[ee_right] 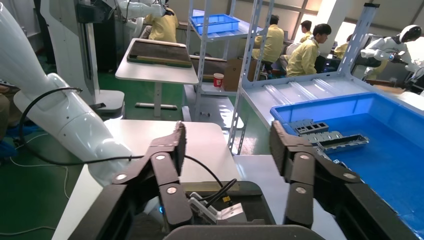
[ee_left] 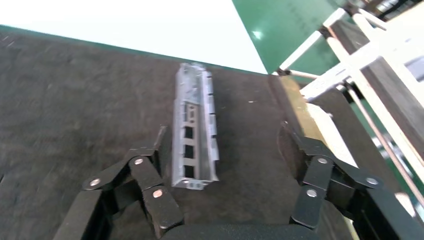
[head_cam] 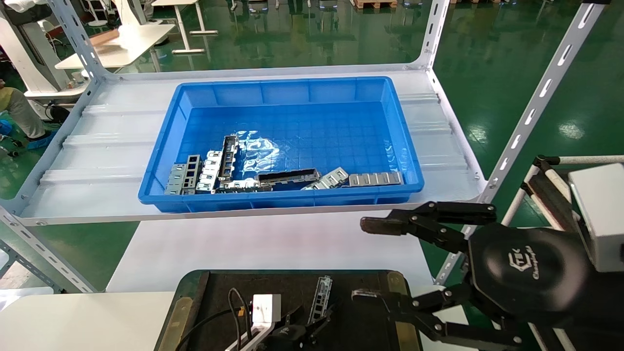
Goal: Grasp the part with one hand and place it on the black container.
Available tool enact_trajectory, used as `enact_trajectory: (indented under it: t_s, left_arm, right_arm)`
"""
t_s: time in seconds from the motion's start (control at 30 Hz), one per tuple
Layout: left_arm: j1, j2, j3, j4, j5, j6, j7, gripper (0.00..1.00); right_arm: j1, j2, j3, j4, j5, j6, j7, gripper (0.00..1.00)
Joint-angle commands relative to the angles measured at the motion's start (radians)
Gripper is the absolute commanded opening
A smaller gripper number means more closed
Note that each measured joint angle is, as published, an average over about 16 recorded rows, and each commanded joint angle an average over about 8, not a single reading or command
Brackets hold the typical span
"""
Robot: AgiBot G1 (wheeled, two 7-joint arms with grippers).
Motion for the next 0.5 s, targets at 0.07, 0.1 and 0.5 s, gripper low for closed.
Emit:
enact_trajectory:
  t_s: [0.07, 0.1, 0.5]
  left_arm:
    - [-0.007, -0.03, -0.003, -0.019, 0.01, 0.051, 0.006, 1.0]
    - [-0.009, -0.041, -0.006, -0.025, 0.013, 0.072, 0.009, 1.0]
    - [-0.02, -0.204, -0.071, -0.082, 0.01, 0.377, 0.077, 1.0]
  right_arm:
    - [0.0, 0.0, 0.0, 0.0, 0.0, 0.0, 0.0, 1.0]
    - [0.0, 0.0, 0.0, 0.0, 0.0, 0.0, 0.0, 1.0]
    - [0.0, 0.0, 0.0, 0.0, 0.0, 0.0, 0.0, 1.0]
